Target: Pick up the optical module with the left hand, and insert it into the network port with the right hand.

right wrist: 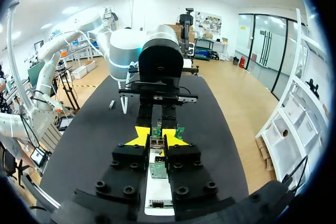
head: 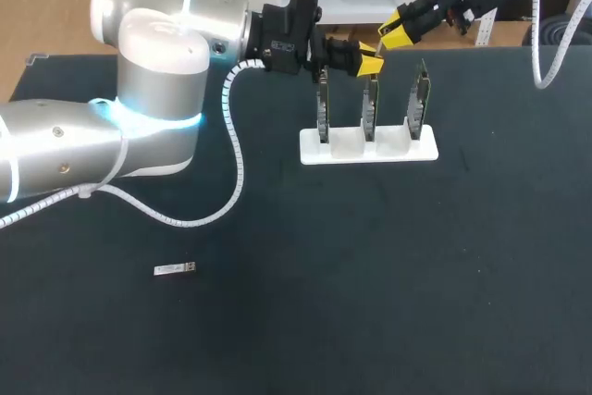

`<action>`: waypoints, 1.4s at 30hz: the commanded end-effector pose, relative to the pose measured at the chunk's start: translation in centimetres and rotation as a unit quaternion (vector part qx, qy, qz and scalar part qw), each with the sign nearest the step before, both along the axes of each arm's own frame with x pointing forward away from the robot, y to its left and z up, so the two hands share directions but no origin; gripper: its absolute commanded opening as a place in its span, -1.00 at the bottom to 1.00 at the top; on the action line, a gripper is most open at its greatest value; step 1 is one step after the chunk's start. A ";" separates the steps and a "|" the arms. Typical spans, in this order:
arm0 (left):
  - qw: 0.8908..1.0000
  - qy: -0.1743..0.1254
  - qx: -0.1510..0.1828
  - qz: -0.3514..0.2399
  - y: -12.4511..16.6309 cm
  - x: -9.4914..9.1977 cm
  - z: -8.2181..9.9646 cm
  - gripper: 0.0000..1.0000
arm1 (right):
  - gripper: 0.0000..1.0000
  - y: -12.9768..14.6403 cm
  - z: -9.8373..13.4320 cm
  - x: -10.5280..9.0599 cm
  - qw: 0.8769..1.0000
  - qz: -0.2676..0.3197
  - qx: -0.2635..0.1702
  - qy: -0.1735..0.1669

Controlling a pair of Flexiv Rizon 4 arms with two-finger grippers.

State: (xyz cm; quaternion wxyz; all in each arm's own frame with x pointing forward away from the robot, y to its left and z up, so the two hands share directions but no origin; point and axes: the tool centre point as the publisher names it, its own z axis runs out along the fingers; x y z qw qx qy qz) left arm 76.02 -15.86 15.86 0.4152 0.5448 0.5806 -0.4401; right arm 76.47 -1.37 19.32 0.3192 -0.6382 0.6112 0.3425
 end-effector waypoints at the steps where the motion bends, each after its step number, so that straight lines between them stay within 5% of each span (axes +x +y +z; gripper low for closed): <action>1: 1.000 0.000 0.001 -0.001 0.0 -0.2 0.0 -0.39 | -1.00 -0.1 0.0 0.0 1.000 -0.003 -0.001 -0.002; 3: 1.000 0.000 0.001 -0.001 0.0 -0.2 0.0 0.87 | -1.00 -0.1 0.0 0.0 1.000 -0.004 -0.001 -0.002; 4: 1.000 0.000 0.001 -0.001 0.0 -0.2 0.0 1.00 | -1.00 -0.1 0.0 0.0 1.000 -0.004 -0.001 -0.002; 19: 1.000 -0.006 0.004 -0.002 0.0 -0.2 0.1 1.00 | -1.00 -0.5 0.2 0.1 1.000 -0.002 -0.002 -0.004; 42: 0.989 -0.073 0.126 0.008 2.7 -0.5 0.8 1.00 | -1.00 -0.6 0.0 0.2 1.000 -0.003 0.002 -0.005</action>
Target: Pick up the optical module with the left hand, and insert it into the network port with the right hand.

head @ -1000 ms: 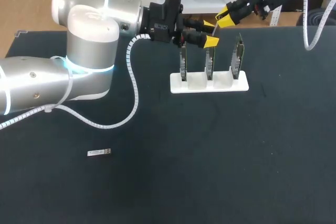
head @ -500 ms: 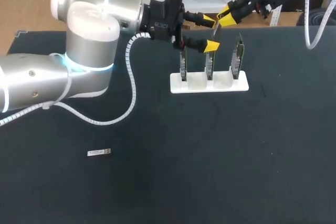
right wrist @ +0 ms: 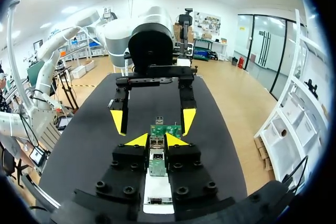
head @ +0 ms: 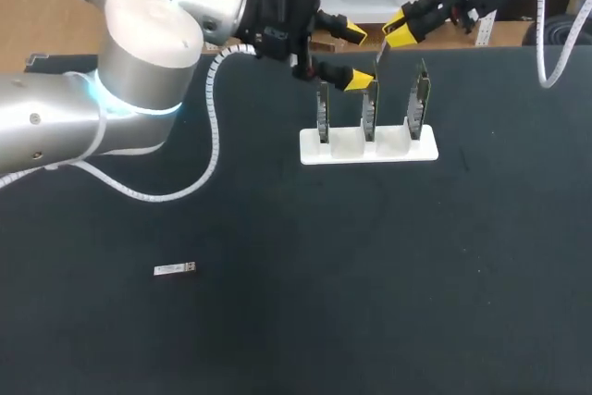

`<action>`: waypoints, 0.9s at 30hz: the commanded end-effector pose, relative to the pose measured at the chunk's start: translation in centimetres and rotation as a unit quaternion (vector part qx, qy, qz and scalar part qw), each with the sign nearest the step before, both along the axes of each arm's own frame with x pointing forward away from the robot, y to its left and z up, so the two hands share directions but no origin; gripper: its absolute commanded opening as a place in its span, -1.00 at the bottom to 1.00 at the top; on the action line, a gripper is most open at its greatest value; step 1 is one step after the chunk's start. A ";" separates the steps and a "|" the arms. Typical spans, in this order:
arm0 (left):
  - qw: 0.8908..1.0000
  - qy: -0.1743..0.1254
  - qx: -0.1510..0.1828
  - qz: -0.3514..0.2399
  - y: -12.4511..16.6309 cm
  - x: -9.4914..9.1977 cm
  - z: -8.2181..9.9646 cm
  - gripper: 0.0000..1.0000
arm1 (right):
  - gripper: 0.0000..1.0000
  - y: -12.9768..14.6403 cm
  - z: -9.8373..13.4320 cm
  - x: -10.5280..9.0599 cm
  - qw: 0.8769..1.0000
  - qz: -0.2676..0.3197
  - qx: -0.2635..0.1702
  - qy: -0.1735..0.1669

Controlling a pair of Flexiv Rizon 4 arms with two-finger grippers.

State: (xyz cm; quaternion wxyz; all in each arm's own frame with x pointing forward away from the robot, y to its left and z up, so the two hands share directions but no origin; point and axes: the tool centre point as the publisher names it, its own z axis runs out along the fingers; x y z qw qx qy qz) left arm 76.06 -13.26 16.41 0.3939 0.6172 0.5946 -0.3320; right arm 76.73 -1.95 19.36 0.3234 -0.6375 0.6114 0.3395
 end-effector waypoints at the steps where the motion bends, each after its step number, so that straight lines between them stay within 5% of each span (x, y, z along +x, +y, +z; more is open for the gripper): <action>1: 1.000 -0.002 0.022 0.010 0.2 -0.6 0.2 1.00 | -1.00 0.0 0.0 -0.1 1.000 0.000 0.001 -0.001; 10: 0.997 0.010 0.062 0.036 0.4 -0.6 -0.8 1.00 | -1.00 -0.2 -0.1 -0.2 1.000 0.000 0.000 0.001; 27: 0.996 0.016 0.080 0.043 0.7 -0.4 -1.2 1.00 | -1.00 -0.1 -0.1 -0.1 1.000 0.000 0.000 0.001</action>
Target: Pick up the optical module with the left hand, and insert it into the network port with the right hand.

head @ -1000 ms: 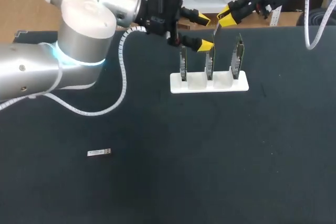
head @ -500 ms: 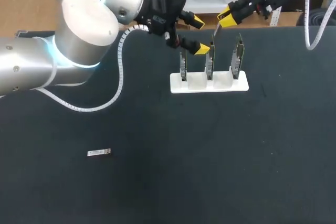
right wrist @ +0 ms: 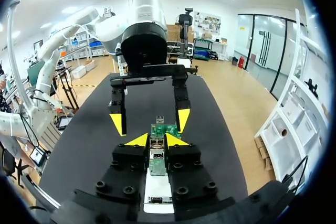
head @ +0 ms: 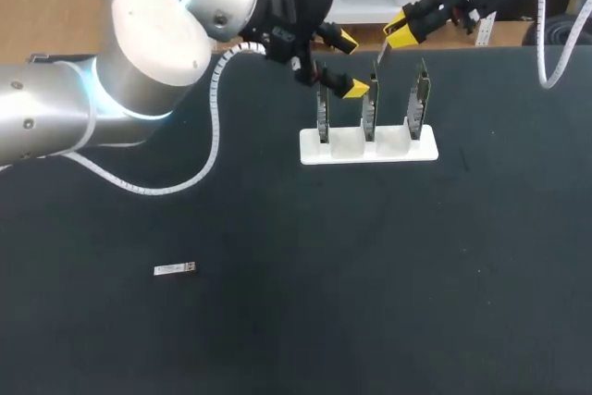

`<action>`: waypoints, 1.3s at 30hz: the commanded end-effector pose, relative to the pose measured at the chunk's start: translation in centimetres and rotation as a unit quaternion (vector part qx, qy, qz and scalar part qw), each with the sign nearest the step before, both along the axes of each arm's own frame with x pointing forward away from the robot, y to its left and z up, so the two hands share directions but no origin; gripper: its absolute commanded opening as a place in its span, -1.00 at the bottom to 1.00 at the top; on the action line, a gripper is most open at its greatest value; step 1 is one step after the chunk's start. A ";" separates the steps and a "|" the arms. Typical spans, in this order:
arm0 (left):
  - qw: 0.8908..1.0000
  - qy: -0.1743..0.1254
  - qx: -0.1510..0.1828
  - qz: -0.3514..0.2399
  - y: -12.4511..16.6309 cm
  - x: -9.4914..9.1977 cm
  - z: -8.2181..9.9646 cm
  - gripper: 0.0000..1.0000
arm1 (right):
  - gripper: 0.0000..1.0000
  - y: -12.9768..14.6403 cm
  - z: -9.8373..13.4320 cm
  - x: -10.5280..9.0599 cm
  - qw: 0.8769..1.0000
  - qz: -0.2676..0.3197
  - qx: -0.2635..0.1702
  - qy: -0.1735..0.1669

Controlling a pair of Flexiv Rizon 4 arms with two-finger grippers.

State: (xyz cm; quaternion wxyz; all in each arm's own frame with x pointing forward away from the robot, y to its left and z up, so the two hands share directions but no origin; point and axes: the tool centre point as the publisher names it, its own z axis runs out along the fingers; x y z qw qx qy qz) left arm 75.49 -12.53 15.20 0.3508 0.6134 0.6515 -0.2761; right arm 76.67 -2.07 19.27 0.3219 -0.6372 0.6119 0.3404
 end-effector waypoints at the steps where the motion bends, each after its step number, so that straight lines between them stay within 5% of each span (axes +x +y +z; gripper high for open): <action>1: 1.000 0.002 0.003 -0.002 0.0 0.2 0.0 1.00 | -1.00 0.0 0.0 -0.1 1.000 -0.001 0.000 0.000; 39: 1.000 0.005 0.005 -0.008 -0.3 0.2 -0.1 1.00 | -1.00 1.6 -0.4 -0.1 0.996 0.039 -0.076 0.009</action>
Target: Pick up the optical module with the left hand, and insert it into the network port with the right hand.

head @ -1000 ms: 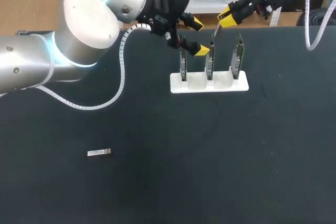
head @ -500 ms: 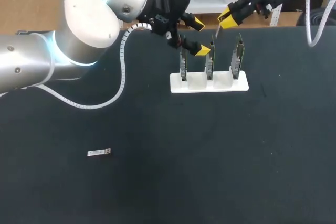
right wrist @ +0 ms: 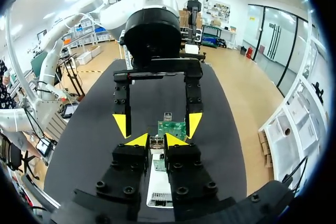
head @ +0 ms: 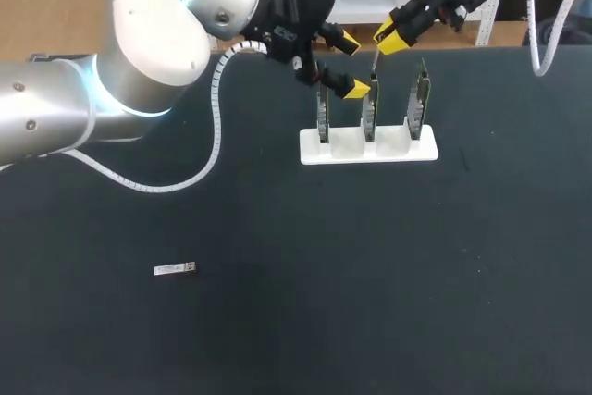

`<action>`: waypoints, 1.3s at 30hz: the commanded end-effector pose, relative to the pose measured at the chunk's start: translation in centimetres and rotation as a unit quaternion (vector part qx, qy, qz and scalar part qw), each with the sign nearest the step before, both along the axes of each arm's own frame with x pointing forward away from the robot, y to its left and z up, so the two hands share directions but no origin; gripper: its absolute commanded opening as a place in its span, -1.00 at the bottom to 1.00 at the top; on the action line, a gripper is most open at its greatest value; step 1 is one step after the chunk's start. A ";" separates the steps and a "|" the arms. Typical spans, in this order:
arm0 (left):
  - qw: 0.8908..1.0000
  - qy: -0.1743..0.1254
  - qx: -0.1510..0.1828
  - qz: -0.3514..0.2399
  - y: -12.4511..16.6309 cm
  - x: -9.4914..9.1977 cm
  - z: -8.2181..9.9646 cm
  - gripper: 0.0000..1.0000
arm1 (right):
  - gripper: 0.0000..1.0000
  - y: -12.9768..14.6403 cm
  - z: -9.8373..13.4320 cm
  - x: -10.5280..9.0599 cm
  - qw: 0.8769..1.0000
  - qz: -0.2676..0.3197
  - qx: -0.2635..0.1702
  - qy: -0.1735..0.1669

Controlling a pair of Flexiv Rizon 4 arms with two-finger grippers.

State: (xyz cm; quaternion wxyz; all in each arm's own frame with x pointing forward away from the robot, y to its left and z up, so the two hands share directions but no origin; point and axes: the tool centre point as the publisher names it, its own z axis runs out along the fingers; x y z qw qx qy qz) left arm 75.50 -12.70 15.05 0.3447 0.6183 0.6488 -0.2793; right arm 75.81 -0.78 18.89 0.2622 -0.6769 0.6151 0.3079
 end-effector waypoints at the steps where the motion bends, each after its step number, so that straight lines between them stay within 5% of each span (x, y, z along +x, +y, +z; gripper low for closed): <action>1: 1.000 0.002 0.003 -0.001 -0.1 0.2 0.0 1.00 | -1.00 0.3 0.0 0.8 1.000 0.008 -0.013 0.004; 39: 1.000 0.002 0.003 -0.001 -0.1 0.2 0.0 1.00 | -1.00 0.1 -1.0 0.5 0.999 -0.026 -0.044 0.009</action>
